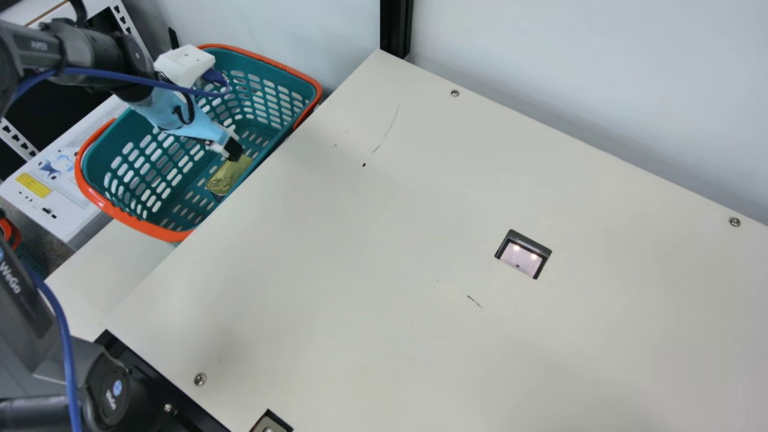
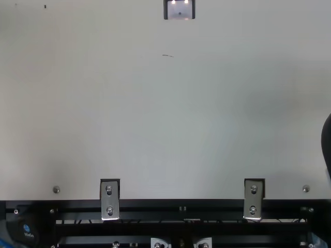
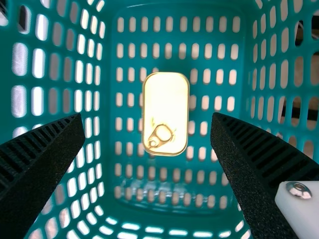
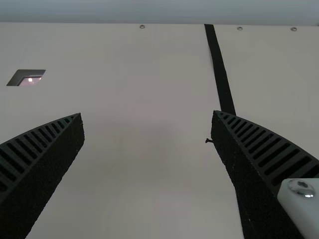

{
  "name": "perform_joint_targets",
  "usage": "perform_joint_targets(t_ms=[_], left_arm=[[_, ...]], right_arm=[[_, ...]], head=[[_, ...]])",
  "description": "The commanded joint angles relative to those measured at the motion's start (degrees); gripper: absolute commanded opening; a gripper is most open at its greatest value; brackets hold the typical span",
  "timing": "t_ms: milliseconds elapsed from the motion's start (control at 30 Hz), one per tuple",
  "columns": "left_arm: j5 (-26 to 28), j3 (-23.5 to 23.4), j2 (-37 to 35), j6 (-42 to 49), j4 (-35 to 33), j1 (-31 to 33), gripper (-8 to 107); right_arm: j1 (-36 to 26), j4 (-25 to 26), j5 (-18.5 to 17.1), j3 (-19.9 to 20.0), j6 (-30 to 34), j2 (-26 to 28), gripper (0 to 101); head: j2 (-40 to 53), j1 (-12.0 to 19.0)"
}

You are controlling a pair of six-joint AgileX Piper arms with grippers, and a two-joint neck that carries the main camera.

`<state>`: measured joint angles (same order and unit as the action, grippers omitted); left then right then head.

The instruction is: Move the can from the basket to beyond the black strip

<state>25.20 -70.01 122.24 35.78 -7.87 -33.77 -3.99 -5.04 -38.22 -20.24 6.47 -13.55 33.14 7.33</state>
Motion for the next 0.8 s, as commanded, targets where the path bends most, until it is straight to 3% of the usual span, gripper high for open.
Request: perform_joint_targets(t_ms=[0, 433, 767], left_arm=[[0.53, -0.84, 1.38, -3.26, 1.14, 0.52, 90], [6.89, -7.95, 8.92, -12.22, 8.34, 3.02, 90], [12.63, -13.94, 13.8, -11.24, 10.03, 3.33, 90]], right_arm=[[0.0, 0.0, 0.0, 0.0, 0.0, 0.0, 101], [0.0, 0.0, 0.0, 0.0, 0.0, 0.0, 101], [0.0, 0.0, 0.0, 0.0, 0.0, 0.0, 101]], head=[[0.81, 0.89], [0.81, 0.89], [0.81, 0.89]])
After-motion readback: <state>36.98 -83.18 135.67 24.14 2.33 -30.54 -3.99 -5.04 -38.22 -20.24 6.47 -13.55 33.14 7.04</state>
